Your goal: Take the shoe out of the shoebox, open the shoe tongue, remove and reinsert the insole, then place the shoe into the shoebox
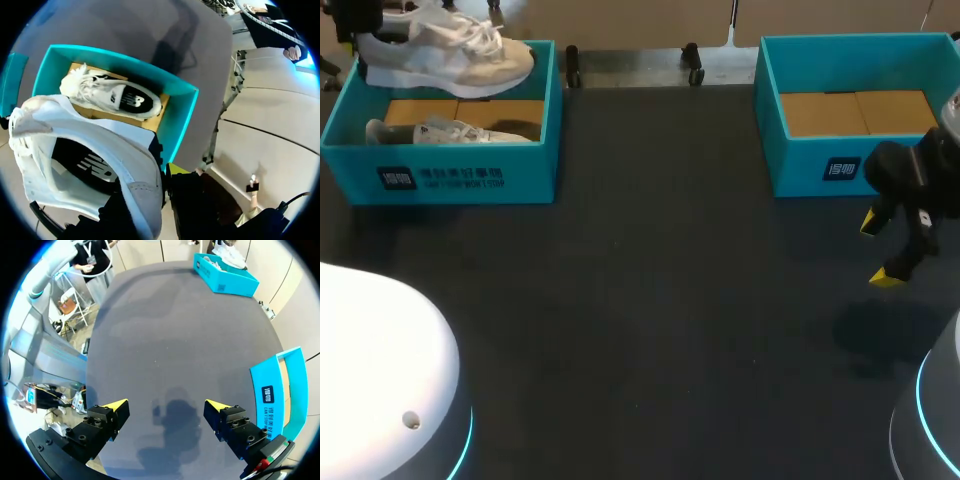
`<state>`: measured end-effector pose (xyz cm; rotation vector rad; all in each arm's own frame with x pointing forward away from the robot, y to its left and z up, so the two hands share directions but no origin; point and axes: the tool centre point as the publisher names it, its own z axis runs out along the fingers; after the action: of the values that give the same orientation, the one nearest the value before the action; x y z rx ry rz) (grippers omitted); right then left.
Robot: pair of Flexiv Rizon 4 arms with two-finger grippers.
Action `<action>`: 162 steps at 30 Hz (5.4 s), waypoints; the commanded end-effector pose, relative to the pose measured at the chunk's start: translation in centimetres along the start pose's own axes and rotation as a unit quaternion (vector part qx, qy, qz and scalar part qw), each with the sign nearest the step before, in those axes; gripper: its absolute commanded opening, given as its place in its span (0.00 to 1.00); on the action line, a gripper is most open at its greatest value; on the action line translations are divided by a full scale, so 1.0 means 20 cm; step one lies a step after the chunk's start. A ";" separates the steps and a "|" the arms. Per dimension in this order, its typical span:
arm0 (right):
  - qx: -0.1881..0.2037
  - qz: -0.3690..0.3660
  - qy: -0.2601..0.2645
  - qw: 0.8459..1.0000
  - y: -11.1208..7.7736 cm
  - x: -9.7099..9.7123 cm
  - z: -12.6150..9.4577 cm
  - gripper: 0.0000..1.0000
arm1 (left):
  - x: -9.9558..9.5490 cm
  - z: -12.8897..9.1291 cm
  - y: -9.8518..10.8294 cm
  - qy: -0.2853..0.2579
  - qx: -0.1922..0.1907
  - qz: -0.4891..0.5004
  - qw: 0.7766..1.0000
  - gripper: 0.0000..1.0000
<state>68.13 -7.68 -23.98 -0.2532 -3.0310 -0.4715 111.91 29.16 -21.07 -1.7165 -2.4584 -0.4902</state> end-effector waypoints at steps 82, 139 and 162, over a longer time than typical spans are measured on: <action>0.001 0.000 -0.001 1.000 0.00 0.00 0.00 1.00 | -0.33 0.63 0.26 0.010 0.066 0.043 0.997 0.00; 0.001 0.000 -0.001 1.000 0.00 0.00 0.00 1.00 | -0.34 0.81 0.17 -0.048 0.052 0.046 0.996 0.72; 0.001 0.000 -0.001 1.000 0.00 0.00 0.00 1.00 | -0.18 0.34 0.04 -0.109 0.052 0.061 0.991 1.00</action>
<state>68.13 -7.69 -23.98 -0.2535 -3.0310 -0.4715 117.88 28.47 -30.33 -1.9255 -2.4300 -0.1167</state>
